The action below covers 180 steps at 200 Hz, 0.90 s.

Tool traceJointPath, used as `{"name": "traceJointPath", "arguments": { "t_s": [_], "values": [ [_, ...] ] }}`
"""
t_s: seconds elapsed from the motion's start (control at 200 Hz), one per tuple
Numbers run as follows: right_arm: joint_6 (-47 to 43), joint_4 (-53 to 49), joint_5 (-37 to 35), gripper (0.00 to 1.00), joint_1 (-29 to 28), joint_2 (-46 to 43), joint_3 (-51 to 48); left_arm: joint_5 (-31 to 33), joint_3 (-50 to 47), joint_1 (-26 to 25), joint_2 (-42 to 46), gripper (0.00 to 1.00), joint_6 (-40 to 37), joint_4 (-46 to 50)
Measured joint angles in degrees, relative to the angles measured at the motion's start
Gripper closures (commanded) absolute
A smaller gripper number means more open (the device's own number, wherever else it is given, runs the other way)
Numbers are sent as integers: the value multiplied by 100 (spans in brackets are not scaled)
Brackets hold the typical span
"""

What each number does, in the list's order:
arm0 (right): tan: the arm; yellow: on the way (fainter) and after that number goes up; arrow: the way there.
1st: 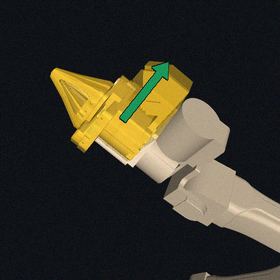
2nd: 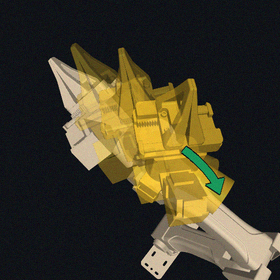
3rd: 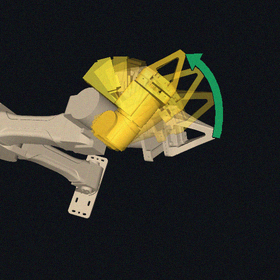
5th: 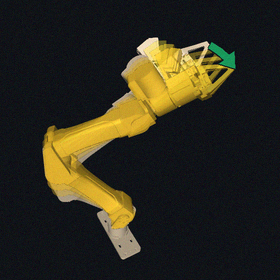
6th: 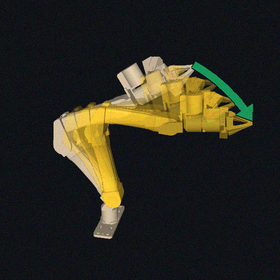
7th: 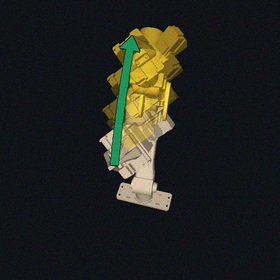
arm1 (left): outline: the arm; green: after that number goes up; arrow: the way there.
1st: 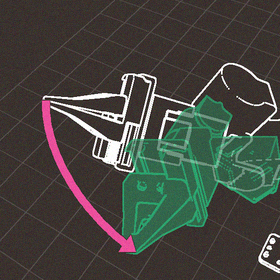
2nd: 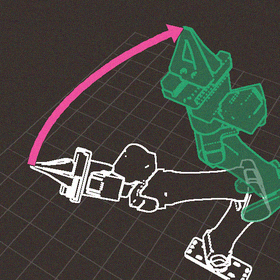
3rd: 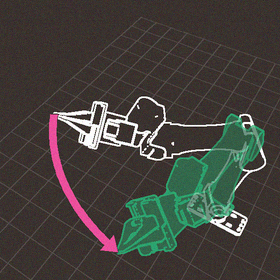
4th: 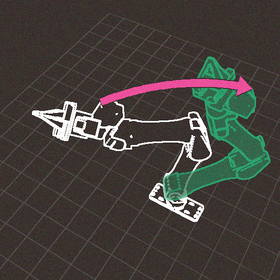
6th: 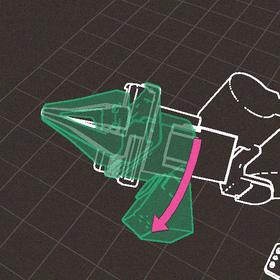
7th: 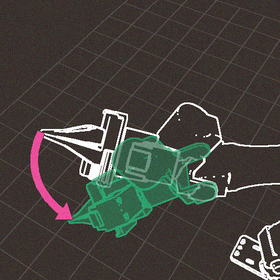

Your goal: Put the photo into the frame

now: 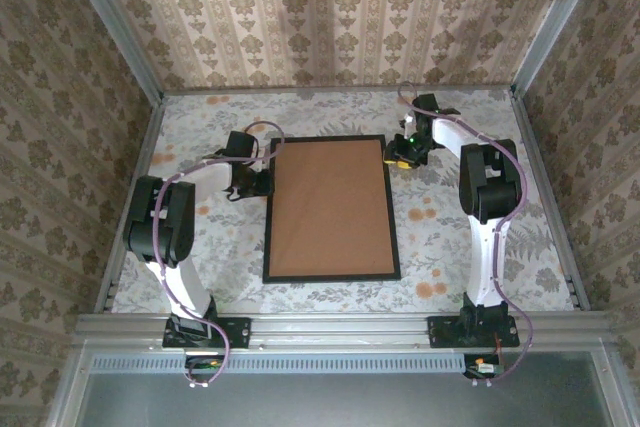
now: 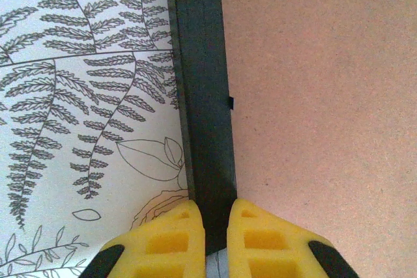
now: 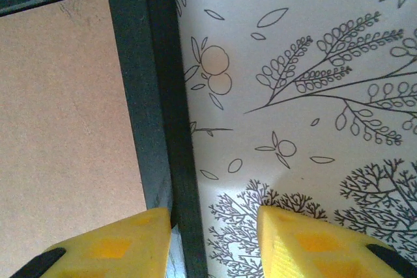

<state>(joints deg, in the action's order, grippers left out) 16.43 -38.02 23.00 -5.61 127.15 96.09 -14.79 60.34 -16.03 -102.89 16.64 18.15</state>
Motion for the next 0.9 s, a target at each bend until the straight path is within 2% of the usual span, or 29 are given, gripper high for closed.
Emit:
{"name": "traceJointPath", "arguments": {
  "t_s": [0.45,0.9],
  "values": [
    [0,-267,-114,60,-140,127,269,-7,0,0,0,89,0,2],
    [-26,-634,-723,59,-385,219,625,-22,0,7,0,90,-2,2]
  ]
}}
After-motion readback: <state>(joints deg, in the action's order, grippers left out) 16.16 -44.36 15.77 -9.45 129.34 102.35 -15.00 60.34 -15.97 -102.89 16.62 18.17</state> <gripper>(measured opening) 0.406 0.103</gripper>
